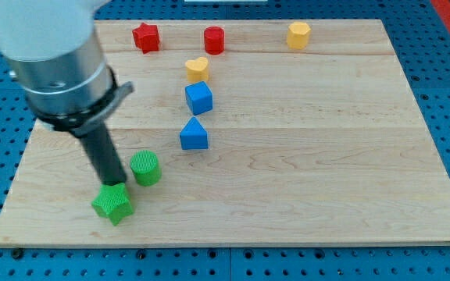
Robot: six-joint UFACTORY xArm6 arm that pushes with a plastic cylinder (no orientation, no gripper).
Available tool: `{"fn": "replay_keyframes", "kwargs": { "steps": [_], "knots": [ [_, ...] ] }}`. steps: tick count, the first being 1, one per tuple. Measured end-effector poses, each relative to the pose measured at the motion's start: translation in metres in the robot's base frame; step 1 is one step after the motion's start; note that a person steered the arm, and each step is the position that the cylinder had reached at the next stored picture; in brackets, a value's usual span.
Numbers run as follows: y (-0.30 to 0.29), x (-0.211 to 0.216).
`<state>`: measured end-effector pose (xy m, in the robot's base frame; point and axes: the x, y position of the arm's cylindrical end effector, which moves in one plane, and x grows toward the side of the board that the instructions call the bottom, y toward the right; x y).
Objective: Slide the green star closer to the green circle
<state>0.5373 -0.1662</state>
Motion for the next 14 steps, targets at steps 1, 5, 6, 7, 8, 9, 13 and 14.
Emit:
{"fn": "replay_keyframes", "kwargs": {
  "steps": [1, 5, 6, 7, 8, 9, 13, 14],
  "knots": [
    [-0.012, 0.000],
    [0.143, 0.005],
    [0.154, 0.011],
    [0.099, 0.079],
    [0.079, 0.082],
    [-0.033, 0.073],
    [0.034, 0.072],
    [0.085, 0.081]
  ]
}}
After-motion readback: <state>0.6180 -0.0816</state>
